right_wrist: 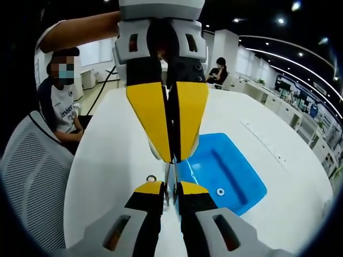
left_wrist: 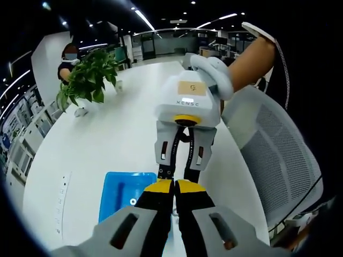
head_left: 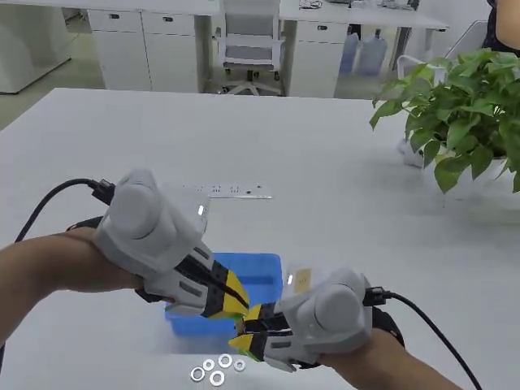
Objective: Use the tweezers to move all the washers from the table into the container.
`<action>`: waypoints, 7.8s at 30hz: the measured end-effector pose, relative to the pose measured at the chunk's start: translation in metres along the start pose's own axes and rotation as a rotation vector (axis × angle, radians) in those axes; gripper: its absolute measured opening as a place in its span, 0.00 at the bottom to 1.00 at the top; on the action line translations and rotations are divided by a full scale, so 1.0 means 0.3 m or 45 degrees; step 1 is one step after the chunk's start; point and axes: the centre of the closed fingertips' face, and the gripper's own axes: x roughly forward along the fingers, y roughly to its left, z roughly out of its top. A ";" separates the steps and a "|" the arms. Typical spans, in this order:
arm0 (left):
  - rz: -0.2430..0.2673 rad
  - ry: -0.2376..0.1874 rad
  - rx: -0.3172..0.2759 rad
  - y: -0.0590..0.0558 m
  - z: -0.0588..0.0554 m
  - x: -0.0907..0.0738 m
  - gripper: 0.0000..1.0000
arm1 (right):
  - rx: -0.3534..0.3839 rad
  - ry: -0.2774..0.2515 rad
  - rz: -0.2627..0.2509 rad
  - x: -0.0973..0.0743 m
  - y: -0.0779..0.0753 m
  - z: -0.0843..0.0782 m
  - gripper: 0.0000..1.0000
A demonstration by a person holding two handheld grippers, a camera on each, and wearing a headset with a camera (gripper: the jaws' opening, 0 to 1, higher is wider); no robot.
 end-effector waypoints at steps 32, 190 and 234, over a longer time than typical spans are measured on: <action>-0.026 0.046 -0.038 -0.044 -0.085 0.045 0.05 | 0.021 0.024 -0.003 0.065 0.047 -0.061 0.12; 0.037 0.077 0.012 0.241 -0.085 0.066 0.05 | 0.024 0.040 -0.064 0.105 -0.250 -0.046 0.11; 0.072 0.049 0.035 0.155 0.040 -0.045 0.05 | -0.030 -0.006 -0.125 -0.018 -0.177 0.079 0.12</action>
